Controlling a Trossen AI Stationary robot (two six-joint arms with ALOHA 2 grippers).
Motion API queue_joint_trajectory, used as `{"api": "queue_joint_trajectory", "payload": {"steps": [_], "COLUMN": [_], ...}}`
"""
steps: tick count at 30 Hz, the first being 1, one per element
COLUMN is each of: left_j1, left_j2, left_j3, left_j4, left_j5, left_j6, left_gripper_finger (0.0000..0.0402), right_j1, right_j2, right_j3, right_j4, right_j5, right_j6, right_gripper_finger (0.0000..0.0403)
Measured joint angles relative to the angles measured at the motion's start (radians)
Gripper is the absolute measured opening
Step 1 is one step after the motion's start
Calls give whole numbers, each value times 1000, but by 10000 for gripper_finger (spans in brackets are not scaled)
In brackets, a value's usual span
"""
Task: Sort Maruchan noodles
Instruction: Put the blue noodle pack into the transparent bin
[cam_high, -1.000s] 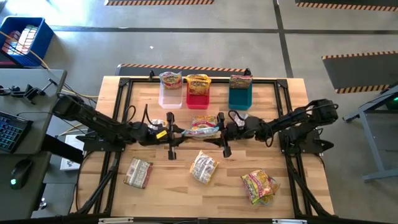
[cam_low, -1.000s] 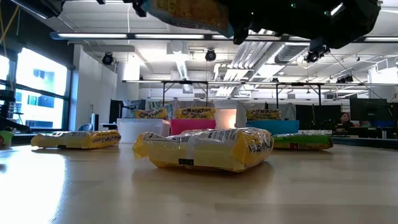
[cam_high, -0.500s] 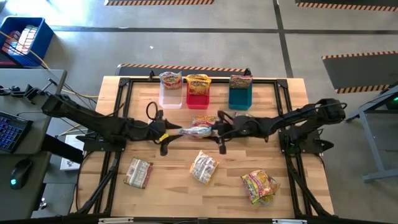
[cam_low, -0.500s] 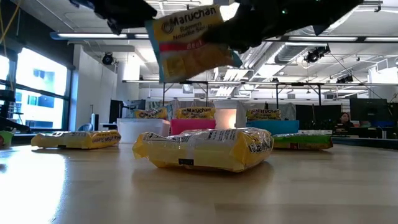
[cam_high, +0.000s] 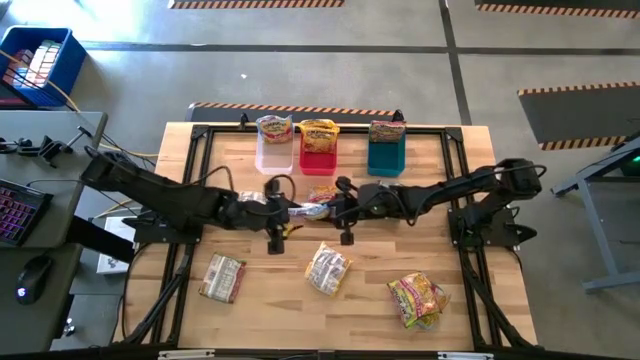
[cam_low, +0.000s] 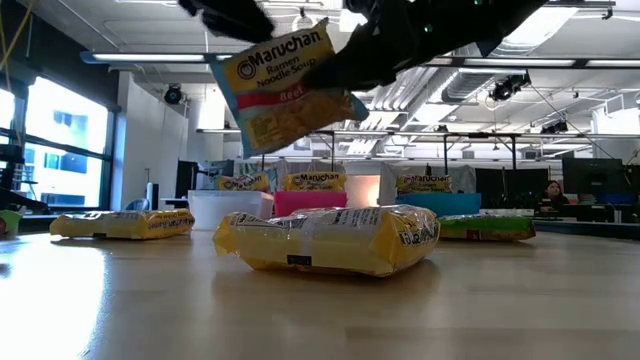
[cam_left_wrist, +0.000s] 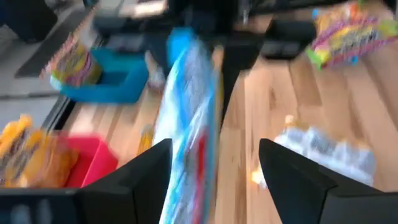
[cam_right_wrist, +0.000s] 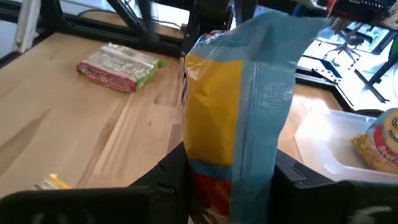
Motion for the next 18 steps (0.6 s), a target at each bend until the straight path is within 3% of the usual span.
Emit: {"api": "queue_joint_trajectory", "payload": {"steps": [8, 18], "left_j1": [41, 98], "left_j2": [140, 175], "left_j3": [133, 200], "left_j4": [-78, -180], "left_j5": [-1, 3], "left_j6": [42, 42], "left_gripper_finger": [239, 213], "right_j1": [-6, -6], "right_j2": [0, 0], "right_j3": [-1, -1], "right_j4": [29, 31], "right_j5": [-25, -25], "right_j6": [-7, -9], "right_gripper_finger": [109, 108]}}
